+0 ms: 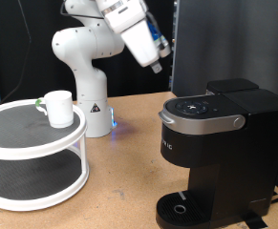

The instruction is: Make a cup of coffee with the keurig machine

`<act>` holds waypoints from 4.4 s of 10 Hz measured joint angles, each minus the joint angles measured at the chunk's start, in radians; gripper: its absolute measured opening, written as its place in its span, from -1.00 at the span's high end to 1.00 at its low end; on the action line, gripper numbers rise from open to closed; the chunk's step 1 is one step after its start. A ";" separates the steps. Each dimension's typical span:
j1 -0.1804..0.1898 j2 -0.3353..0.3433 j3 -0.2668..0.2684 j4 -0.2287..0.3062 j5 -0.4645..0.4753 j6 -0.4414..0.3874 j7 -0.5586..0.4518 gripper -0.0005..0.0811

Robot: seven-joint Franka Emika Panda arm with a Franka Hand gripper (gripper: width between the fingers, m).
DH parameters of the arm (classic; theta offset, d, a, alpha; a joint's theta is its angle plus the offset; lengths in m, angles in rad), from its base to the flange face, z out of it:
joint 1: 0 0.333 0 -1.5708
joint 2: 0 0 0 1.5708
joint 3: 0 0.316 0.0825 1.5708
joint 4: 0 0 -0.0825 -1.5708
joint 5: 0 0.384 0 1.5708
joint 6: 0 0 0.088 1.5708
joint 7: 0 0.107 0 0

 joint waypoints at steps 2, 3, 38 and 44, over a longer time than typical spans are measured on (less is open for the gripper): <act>-0.069 -0.011 0.047 -0.029 -0.106 -0.003 0.184 0.98; -0.089 -0.020 0.048 -0.030 -0.153 -0.045 0.191 0.98; -0.402 -0.488 -0.387 -0.256 -0.229 -0.351 -0.258 0.98; -0.438 -0.489 -0.524 -0.181 -0.300 -0.540 -0.362 0.98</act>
